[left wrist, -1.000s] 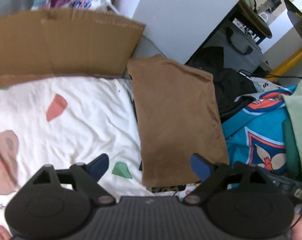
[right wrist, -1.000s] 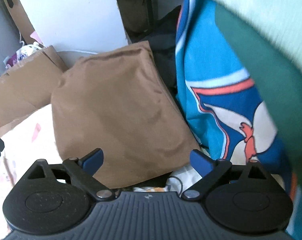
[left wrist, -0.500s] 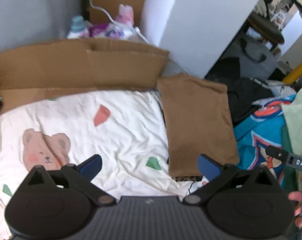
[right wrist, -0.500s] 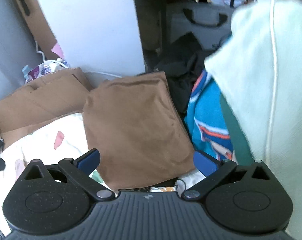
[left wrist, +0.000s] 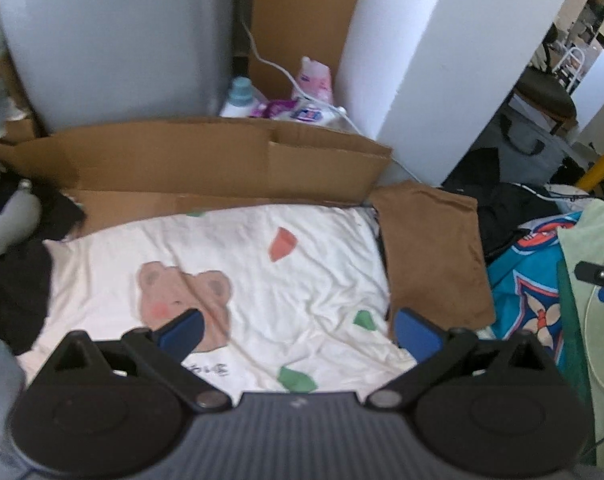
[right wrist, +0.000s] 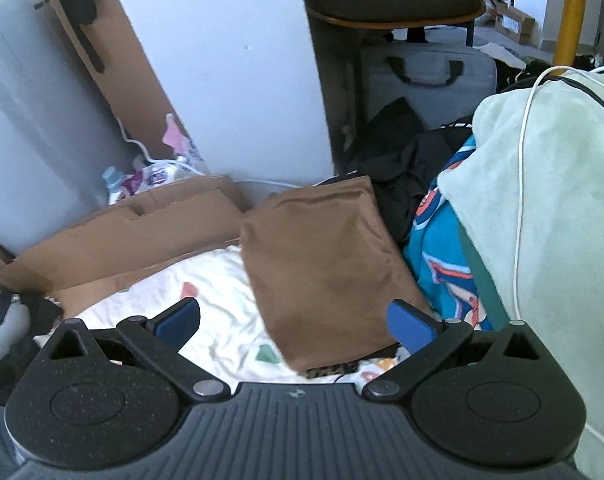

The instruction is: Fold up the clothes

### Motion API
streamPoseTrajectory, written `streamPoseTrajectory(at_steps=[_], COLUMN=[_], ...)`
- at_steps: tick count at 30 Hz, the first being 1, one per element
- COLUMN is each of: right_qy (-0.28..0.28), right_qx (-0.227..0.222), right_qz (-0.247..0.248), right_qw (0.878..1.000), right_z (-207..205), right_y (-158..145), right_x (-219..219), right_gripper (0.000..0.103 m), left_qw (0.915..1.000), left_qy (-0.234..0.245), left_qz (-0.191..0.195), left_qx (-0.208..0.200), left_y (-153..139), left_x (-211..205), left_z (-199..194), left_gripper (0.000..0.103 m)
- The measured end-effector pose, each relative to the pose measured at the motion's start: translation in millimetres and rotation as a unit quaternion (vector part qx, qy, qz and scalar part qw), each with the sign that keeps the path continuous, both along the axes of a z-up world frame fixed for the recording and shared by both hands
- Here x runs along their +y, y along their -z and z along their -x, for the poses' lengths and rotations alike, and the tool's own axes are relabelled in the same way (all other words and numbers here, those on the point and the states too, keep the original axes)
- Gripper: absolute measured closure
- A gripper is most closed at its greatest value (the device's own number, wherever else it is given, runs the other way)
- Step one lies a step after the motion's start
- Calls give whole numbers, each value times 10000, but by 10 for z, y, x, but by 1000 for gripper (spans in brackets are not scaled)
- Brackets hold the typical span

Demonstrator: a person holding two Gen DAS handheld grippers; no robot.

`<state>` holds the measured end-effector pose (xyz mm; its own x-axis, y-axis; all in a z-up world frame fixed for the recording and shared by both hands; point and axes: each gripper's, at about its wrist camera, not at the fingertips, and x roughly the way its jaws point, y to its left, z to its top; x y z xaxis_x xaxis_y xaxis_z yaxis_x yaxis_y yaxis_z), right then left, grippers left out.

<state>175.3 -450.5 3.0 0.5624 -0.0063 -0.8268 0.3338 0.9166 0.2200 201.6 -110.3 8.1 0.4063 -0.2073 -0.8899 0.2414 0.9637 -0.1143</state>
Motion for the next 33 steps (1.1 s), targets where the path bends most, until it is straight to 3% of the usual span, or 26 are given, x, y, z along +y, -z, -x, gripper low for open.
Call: streamPoseTrajectory(at_steps=[14, 26, 33], right_qy=[-465, -794, -1278], right_qx=[-372, -348, -310], right_qz=[21, 303, 501], right_qw=[9982, 9958, 9900], right_z=[432, 760, 958], right_y=[-711, -998, -942], right_x=[542, 1177, 1516], right_gripper=[1, 1, 1], left_qw=[9972, 9931, 9911], left_qy=[-402, -884, -1054], left_qz=[-245, -239, -296], left_qx=[-577, -739, -758], left_y=[-697, -695, -621], left_x=[726, 1222, 1244], left_z=[464, 907, 1151], left_gripper=[0, 0, 0])
